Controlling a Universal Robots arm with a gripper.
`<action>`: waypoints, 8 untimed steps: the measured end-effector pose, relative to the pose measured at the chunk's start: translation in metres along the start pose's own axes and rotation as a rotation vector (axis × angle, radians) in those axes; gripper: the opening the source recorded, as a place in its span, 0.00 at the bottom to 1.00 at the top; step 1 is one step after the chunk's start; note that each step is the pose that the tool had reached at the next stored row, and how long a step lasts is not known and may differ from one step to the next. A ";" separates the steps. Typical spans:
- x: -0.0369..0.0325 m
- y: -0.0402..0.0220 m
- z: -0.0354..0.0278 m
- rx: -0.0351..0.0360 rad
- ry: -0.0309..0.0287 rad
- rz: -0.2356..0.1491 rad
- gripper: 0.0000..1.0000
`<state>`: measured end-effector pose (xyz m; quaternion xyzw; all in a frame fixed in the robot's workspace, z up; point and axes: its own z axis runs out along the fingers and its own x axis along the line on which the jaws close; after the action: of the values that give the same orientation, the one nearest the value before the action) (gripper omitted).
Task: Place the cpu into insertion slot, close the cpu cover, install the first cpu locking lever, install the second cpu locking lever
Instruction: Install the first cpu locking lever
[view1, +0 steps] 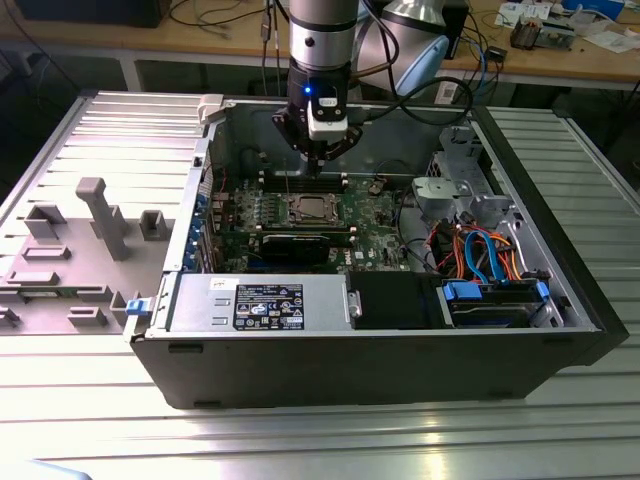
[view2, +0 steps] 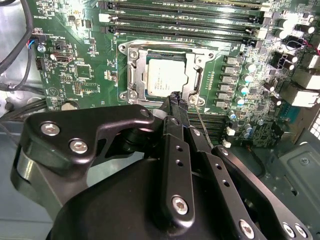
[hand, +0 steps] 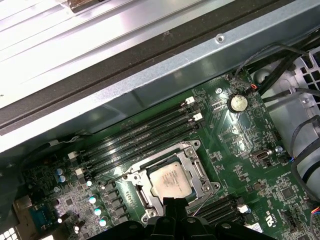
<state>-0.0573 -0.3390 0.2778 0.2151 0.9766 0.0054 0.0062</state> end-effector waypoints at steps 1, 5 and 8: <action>0.0000 0.0000 0.0000 0.0000 0.0000 0.000 0.11; 0.0000 0.0000 0.0000 0.0000 0.0000 0.000 0.11; 0.0000 0.0000 0.0000 0.0005 0.0001 -0.001 0.11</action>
<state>-0.0573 -0.3390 0.2778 0.2147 0.9767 0.0052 0.0061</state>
